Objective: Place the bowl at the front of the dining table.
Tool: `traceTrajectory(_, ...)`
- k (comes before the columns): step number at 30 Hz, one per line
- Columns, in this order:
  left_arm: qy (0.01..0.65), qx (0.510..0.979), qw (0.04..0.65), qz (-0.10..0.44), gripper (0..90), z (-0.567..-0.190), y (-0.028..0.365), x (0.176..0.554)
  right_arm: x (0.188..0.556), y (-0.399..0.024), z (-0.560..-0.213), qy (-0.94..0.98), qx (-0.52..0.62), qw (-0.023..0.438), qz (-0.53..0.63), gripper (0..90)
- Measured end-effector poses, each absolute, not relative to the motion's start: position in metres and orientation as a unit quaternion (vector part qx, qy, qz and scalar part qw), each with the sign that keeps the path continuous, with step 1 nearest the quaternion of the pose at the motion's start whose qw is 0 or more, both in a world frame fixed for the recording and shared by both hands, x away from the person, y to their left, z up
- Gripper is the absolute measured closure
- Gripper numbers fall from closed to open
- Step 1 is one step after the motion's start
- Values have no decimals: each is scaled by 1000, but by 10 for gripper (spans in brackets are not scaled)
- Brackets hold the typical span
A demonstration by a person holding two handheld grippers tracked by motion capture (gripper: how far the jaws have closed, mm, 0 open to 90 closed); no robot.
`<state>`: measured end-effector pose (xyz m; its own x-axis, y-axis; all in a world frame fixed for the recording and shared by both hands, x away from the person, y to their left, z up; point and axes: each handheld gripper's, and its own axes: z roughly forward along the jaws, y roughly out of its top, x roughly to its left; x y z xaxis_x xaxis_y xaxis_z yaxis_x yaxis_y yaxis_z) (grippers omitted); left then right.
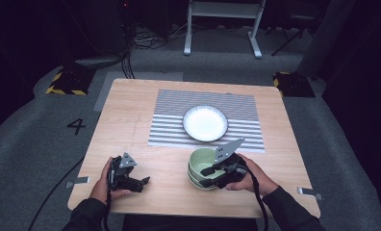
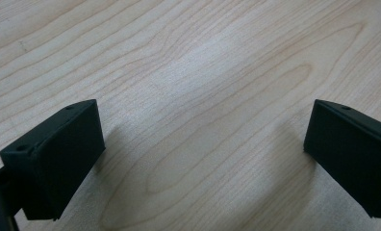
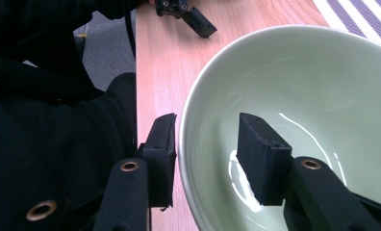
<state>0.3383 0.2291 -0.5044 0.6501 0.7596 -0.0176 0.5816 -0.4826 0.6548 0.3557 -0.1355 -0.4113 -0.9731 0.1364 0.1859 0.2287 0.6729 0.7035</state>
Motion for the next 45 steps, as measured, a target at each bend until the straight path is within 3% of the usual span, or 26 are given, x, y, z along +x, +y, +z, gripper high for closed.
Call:
traceTrajectory(4,395,850,320,138,3,-504,229,338,354,-133,-411,-919,-89,57,-380,589)
traceTrajectory(5,395,850,321,139,3,-504,229,338,354,-132,-412,-920,-85,59,-377,675)
traceTrajectory(8,394,850,321,138,4,-504,229,338,354,-131,-413,-925,-71,69,-367,781)
traceTrajectory(24,395,850,321,138,3,-504,229,338,351,-135,-409,-922,-78,58,-375,819)
traceTrajectory(34,394,850,321,139,3,-504,229,338,340,-132,-409,-921,-74,18,-382,814)
traceTrajectory(45,394,851,320,138,3,-504,229,338,345,-136,-412,-907,-97,48,-406,808)
